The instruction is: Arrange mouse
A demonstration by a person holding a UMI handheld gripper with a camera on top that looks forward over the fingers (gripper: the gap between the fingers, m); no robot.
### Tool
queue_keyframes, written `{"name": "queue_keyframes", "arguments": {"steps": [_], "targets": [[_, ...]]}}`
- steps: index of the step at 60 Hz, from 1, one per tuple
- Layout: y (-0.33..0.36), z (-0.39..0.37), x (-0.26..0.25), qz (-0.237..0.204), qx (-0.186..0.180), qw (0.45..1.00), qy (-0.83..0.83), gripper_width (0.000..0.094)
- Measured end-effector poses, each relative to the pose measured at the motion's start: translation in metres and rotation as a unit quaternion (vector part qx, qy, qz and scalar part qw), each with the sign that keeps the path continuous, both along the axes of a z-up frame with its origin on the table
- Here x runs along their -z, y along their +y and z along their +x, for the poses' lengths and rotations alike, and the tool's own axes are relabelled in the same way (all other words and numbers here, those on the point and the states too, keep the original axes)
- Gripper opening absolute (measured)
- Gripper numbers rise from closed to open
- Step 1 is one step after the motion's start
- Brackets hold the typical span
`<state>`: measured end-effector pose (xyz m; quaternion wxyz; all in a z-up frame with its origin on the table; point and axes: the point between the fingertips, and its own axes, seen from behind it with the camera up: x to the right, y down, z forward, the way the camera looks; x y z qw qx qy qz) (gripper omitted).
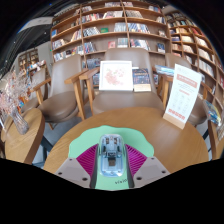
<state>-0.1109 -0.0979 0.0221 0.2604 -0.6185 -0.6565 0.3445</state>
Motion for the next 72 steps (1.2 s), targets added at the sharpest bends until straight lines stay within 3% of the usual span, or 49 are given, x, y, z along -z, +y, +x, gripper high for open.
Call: {"name": "queue_keyframes", "arguments": {"steps": [13, 20, 34, 41, 55, 72], "targets": [[0.006, -0.004, 0.025, 0.028, 0.025, 0.999, -0.015, 0.0511], [0.018, 0.004, -0.005, 0.054, 0.043, 0.997, 0.025, 0.0854], [0.038, 0.118, -0.127, 0.057, 0.037, 0.992, 0.102, 0.0857], [0.050, 0.202, -0.162, 0.041, 0.036, 0.990, 0.127, 0.0856], [0.081, 0.337, -0.148, 0.051, 0.035, 0.991, 0.118, 0.0856], [0.111, 0.385, -0.135, 0.055, 0.048, 0.991, 0.112, 0.0856]]}}
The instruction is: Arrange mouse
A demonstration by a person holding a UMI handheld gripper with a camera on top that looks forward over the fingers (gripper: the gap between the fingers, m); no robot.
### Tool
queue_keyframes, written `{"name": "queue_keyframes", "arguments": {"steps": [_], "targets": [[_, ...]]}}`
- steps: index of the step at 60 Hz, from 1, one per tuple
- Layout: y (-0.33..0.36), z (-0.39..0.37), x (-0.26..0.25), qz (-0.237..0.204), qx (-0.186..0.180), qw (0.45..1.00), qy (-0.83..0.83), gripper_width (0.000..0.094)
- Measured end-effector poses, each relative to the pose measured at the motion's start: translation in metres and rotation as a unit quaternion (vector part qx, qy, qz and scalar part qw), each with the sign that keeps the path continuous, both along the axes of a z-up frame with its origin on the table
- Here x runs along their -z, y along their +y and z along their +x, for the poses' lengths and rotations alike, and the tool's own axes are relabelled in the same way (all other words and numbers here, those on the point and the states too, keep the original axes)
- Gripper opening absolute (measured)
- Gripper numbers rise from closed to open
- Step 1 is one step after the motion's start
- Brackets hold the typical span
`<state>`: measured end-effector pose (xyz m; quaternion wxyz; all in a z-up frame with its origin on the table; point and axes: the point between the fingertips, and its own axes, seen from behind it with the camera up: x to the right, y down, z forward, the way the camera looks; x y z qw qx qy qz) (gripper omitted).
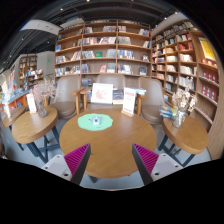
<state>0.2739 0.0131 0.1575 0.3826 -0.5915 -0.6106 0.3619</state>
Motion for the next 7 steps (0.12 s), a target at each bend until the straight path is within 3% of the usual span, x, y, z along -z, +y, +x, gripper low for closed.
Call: {"name": "queue_keyframes", "arguments": {"steps": [7], "targets": [[0.013, 0.000, -0.006, 0.027, 0.011, 0.999, 0.021, 0.0856]]}}
